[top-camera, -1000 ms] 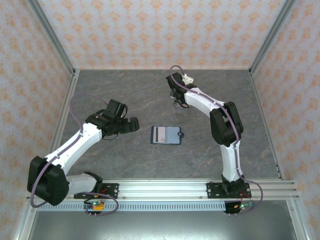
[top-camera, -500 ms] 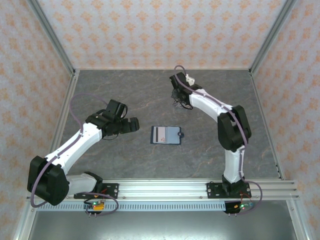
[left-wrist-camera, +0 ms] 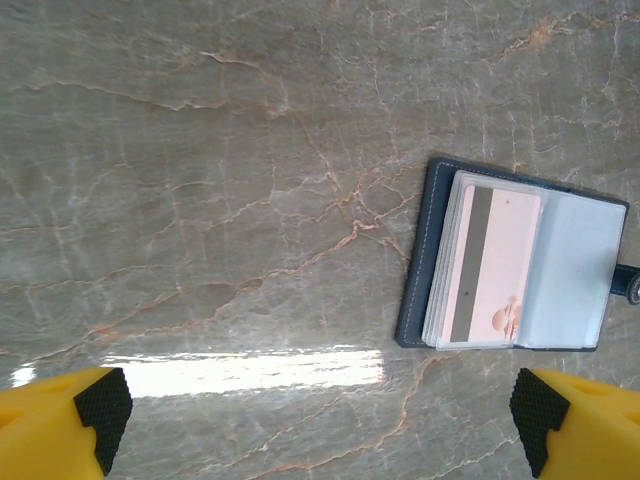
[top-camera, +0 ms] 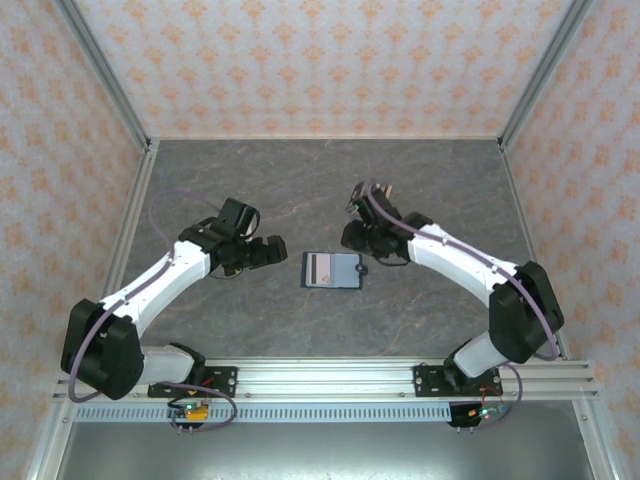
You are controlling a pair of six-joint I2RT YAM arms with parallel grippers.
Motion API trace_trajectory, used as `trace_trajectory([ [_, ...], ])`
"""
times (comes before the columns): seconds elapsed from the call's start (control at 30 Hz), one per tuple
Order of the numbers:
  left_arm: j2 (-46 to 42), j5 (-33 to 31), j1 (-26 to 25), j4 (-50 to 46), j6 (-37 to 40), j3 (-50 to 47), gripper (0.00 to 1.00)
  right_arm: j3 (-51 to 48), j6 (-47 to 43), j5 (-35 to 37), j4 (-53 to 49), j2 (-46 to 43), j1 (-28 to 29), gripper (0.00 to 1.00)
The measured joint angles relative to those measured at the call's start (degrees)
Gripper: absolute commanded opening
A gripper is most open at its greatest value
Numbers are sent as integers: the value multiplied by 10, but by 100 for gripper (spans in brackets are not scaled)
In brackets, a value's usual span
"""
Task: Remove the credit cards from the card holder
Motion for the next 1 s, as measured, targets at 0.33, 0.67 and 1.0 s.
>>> trace_trajectory([
  [0.33, 90, 45, -66, 62, -53, 23, 90, -46, 29, -120, 89, 64, 12, 31],
  [0.67, 150, 58, -78, 123, -113, 28, 75, -25, 9, -156, 104, 112, 8, 28],
  [1.0, 202, 80, -87, 160, -143, 37, 47, -35, 9, -164, 124, 118, 7, 24],
])
